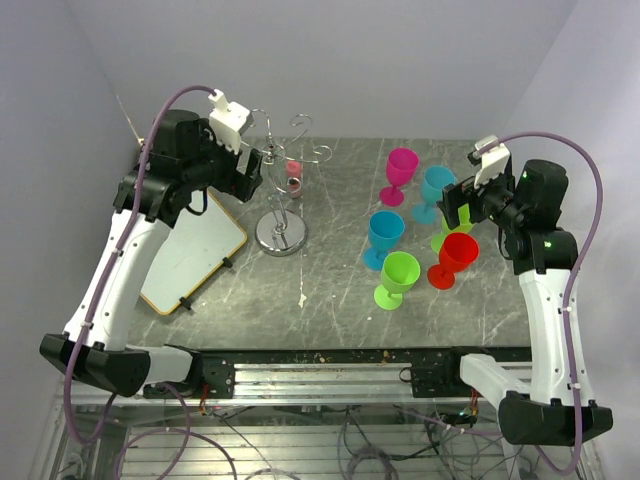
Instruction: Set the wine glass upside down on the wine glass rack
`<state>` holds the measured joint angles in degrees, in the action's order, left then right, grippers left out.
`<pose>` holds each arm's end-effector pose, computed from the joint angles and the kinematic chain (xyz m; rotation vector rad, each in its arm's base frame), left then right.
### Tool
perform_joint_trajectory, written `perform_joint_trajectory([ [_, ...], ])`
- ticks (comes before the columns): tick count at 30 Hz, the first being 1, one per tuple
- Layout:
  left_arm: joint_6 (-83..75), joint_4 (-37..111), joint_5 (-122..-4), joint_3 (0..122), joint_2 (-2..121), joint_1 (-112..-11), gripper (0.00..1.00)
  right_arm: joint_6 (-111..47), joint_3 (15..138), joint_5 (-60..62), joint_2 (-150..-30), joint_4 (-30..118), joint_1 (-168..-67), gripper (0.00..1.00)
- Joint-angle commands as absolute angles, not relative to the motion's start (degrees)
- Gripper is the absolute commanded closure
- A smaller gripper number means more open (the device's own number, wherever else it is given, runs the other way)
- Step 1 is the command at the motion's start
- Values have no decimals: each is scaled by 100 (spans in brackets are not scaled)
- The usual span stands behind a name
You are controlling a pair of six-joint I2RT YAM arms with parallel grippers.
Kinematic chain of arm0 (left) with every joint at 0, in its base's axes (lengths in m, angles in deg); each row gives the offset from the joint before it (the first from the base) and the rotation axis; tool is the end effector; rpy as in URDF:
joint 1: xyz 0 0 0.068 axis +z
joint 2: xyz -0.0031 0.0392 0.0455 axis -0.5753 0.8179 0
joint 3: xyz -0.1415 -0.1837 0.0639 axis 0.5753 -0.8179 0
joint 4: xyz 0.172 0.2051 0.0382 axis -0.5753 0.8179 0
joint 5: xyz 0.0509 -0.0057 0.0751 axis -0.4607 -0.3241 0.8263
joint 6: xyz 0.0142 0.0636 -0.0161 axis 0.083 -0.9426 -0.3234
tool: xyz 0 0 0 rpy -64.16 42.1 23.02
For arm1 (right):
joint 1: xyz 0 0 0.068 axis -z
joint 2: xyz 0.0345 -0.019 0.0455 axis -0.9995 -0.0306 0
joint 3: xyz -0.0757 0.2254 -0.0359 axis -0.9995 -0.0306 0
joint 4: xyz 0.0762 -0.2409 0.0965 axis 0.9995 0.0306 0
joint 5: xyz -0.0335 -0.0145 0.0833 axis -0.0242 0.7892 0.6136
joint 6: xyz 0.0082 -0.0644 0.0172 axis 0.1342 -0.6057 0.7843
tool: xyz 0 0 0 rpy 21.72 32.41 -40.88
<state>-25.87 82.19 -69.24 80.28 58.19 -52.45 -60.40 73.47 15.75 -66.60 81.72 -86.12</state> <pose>0.2788 -0.1010 0.4132 0.6326 1.9206 -0.3311 0.2411 0.0115 0.3853 -0.5758 1.8497 0.1081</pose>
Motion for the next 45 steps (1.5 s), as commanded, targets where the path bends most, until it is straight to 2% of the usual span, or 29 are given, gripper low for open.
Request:
perform_joint_trajectory([
  [1,-2771,8384,-6332,8273,5905,-5395,0,-6074,7522,1560,-6668,8297,-8597,0],
  [3,-2815,8476,-6278,8281,5973,-5485,2,-6092,7535,1539,-6671,8317,-8587,0],
  [8,-2943,8691,-6320,8301,6055,-5648,16,-6168,7659,1489,-6798,8327,-8587,0],
  [15,-2953,8745,-6385,8337,6032,-5710,40,-6316,7757,1528,-7032,8445,-8605,0],
  [19,-2929,8923,-6564,8579,6114,-5718,45,-6387,7642,1532,-7058,8446,-8610,0],
  [22,-2848,9076,-6836,8697,6195,-5723,57,-6444,7619,1489,-7115,8464,-8630,0],
  [32,-2478,9290,-7202,9056,6248,-5727,70,-6570,7759,1568,-7462,8675,-8805,0],
  [41,-2017,9281,-7827,8884,6097,-5595,77,-6705,7533,1719,-7615,8846,-9464,0],
  [45,-1974,9265,-7862,8707,5950,-5532,76,-6631,7430,1810,-7797,8789,-9664,0],
])
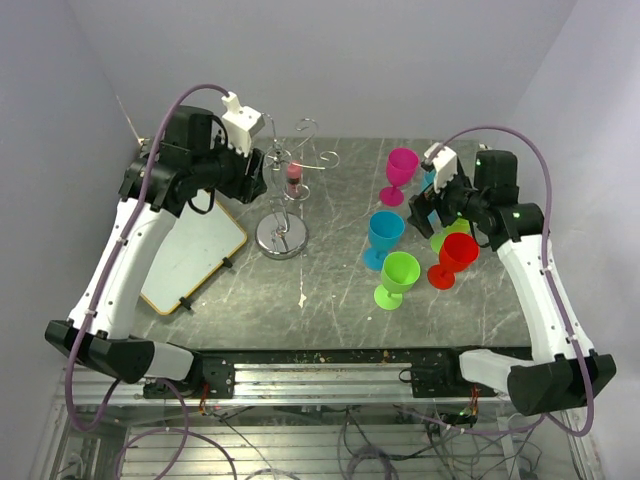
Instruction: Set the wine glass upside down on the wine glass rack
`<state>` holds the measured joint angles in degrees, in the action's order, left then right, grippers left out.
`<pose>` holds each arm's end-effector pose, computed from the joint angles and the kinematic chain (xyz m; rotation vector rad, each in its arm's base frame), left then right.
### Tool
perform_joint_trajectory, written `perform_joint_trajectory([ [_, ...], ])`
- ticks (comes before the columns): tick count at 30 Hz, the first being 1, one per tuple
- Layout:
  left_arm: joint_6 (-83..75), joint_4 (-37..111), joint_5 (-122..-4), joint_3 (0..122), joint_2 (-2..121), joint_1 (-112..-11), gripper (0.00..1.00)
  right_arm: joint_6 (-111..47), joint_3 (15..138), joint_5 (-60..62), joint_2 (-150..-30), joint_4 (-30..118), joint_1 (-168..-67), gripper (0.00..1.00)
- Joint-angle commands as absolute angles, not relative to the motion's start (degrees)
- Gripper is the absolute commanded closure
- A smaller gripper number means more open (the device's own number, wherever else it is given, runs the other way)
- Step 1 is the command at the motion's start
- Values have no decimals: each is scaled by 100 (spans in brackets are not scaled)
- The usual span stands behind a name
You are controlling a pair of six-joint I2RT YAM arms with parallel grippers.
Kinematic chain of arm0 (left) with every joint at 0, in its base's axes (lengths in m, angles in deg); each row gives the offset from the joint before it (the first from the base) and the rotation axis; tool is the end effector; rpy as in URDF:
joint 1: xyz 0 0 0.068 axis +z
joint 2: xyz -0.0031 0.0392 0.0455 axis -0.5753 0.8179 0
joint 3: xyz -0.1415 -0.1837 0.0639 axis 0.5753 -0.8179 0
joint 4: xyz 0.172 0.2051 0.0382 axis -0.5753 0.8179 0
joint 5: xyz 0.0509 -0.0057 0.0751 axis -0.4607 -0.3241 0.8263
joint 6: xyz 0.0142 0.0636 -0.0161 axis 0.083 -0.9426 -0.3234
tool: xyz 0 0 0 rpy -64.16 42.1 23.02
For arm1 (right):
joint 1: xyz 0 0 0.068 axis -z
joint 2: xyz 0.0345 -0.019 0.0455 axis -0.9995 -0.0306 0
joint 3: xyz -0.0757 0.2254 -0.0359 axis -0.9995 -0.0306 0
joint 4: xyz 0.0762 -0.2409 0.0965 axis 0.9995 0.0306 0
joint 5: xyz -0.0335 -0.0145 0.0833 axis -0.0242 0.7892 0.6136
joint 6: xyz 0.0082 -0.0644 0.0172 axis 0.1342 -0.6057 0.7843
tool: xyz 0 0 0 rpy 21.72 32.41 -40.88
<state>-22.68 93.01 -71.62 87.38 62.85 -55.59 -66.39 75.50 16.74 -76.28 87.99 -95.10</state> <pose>0.2746 -0.1191 0.4114 0.6771 2.0656 -0.4501 0.2700 0.0539 0.3458 -0.8513 1.9854 0.2420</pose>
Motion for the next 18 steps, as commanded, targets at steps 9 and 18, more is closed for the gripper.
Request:
perform_joint_trajectory([
  [9,-1990,9185,-7748,8464,5915,-5464,65,-6371,7271,1230,-8384,8049,-10127,8],
  [18,-2121,9068,-7608,8557,6053,-5464,59,-6321,7284,1061,-8954,7887,-10372,23],
])
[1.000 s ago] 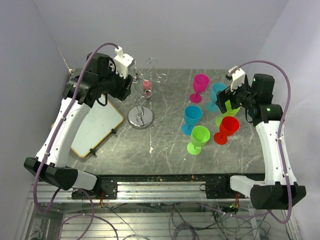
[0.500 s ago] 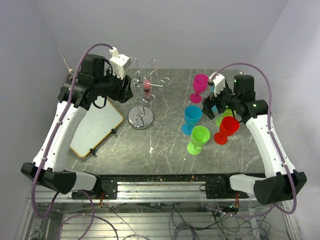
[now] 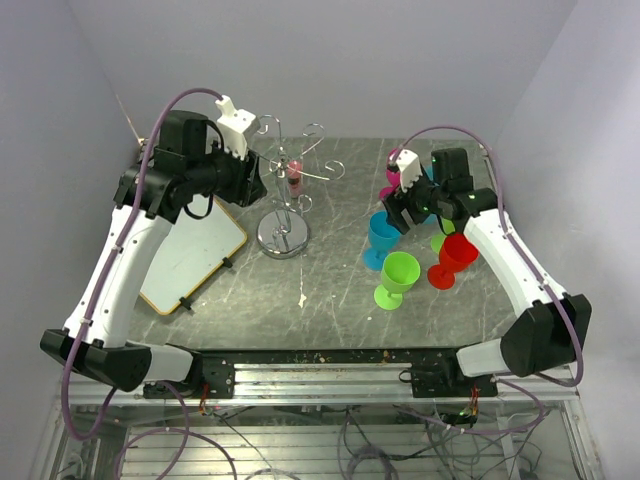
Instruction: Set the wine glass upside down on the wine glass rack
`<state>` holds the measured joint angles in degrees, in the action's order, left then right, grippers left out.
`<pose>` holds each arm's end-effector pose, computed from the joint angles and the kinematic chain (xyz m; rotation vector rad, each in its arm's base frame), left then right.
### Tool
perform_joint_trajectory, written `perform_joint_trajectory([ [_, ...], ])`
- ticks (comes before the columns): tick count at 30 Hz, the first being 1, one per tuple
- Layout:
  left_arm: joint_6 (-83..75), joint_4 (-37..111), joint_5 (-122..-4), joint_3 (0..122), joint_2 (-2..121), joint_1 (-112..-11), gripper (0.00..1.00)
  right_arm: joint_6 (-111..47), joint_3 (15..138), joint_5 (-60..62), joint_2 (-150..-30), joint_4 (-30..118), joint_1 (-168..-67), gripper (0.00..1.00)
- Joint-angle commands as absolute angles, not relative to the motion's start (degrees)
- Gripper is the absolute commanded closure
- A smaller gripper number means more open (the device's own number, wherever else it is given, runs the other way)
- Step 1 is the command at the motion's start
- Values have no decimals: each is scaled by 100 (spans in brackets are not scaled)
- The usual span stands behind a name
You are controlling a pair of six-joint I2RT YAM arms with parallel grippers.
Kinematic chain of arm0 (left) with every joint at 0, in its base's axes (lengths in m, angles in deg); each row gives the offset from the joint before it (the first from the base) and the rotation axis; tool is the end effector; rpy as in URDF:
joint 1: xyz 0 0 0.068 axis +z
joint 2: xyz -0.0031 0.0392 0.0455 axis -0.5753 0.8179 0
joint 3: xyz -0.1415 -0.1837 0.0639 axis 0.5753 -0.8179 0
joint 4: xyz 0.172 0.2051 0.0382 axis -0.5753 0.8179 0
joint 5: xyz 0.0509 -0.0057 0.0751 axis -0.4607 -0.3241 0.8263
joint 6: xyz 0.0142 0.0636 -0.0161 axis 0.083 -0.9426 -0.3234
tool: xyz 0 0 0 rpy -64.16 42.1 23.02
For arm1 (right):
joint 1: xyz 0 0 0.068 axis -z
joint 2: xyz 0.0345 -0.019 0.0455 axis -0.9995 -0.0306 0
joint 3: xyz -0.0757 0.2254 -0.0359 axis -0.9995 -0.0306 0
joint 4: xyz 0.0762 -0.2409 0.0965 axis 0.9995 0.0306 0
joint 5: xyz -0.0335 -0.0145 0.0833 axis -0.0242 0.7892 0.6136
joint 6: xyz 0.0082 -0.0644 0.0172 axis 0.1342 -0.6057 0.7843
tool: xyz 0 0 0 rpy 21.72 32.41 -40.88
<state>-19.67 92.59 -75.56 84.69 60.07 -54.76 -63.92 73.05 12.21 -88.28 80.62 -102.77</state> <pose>0.2643 -0.1145 0.4109 0.6460 2.0677 -0.5456 0.3126 0.0989 0.2830 -0.9330 2.1026 0.2878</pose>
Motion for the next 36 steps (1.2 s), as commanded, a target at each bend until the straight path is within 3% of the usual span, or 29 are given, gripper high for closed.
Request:
perform_joint_trajectory([
  [1,-2136,9053,-7599,8560,6067,-5464,58,-6315,7291,1018,-8998,7914,-10396,25],
  [23,-2406,8911,-6734,8721,6404,-5464,44,-6134,7473,493,-9531,8128,-10584,62],
  [36,-2457,8912,-6360,8762,6298,-5464,26,-6131,7562,705,-9593,8153,-10584,85],
])
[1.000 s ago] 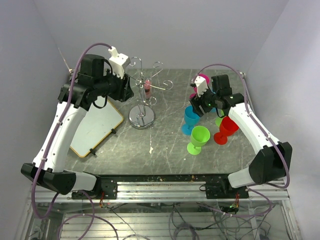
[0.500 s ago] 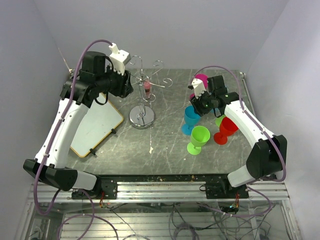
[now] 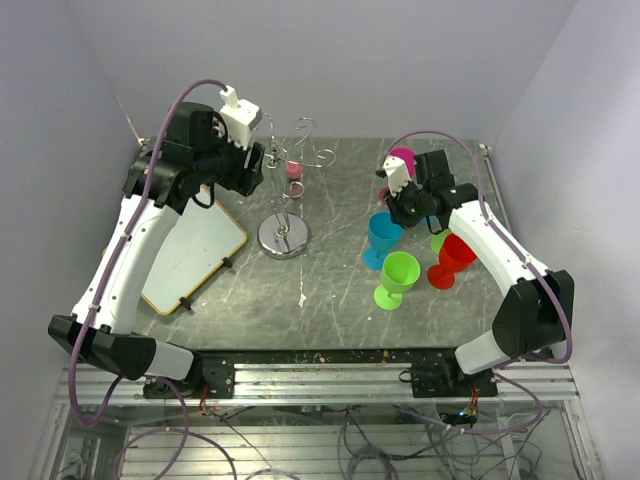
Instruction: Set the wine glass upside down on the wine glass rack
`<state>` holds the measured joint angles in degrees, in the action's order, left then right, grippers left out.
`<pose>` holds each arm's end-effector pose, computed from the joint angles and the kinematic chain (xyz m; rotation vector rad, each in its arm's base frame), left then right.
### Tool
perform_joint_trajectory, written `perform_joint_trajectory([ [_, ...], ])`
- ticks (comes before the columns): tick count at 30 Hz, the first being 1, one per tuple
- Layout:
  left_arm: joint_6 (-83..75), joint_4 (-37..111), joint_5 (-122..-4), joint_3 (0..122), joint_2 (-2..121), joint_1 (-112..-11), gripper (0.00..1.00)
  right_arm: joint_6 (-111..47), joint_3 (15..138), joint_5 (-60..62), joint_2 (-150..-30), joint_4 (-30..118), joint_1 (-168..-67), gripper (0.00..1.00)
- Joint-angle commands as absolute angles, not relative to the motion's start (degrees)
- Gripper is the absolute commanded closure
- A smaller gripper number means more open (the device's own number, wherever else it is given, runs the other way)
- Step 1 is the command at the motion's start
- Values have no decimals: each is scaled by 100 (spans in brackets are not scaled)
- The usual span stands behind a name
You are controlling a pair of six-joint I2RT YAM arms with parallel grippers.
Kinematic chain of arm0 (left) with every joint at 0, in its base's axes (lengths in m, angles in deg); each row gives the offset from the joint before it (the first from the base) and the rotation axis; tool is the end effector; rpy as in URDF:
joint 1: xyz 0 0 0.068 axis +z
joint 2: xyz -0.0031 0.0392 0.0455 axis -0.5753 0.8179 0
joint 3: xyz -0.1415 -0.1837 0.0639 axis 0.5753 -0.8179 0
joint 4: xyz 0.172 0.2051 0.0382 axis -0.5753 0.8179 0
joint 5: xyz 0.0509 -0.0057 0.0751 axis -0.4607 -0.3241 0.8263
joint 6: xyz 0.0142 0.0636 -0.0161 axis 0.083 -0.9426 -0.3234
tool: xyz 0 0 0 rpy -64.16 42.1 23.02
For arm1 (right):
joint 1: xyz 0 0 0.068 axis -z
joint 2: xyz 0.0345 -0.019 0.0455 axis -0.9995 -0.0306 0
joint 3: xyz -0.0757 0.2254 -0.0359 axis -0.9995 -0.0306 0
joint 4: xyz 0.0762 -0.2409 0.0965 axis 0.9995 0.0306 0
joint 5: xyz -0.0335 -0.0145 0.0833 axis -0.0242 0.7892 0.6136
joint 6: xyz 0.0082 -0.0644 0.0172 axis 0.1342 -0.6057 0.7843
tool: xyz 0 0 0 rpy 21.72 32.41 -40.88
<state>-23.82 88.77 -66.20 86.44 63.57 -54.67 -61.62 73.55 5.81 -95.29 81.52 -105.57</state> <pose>0.2885 -0.1137 0.4096 0.6212 2.0354 -0.3264 0.3270 0.1141 0.2447 -0.9296 2.2637 0.2243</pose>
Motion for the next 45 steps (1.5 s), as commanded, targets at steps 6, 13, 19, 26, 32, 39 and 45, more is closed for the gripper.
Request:
perform_joint_trajectory([
  [6,-2484,8954,-6252,8914,6175,-5464,13,-6202,7786,898,-9596,8146,-10575,100],
  [13,-2246,8945,-6704,9056,5949,-4958,0,-6281,8315,1181,-9363,8063,-10468,100],
  [19,-2172,8537,-6675,9213,5645,-4848,0,-6230,9136,1791,-9088,8070,-10109,100],
  [26,-1458,7779,-7549,9510,5712,-4848,0,-5643,9728,2091,-8639,7503,-9763,100],
  [32,-364,6773,-8632,9590,6025,-4848,7,-5087,10598,2144,-8703,7333,-9751,100],
  [39,276,6087,-8923,9805,6500,-5071,16,-4301,11679,2371,-8979,7099,-9752,100],
  [45,497,5674,-9026,9798,6814,-5497,15,-3736,11848,3023,-9160,6849,-9756,100],
])
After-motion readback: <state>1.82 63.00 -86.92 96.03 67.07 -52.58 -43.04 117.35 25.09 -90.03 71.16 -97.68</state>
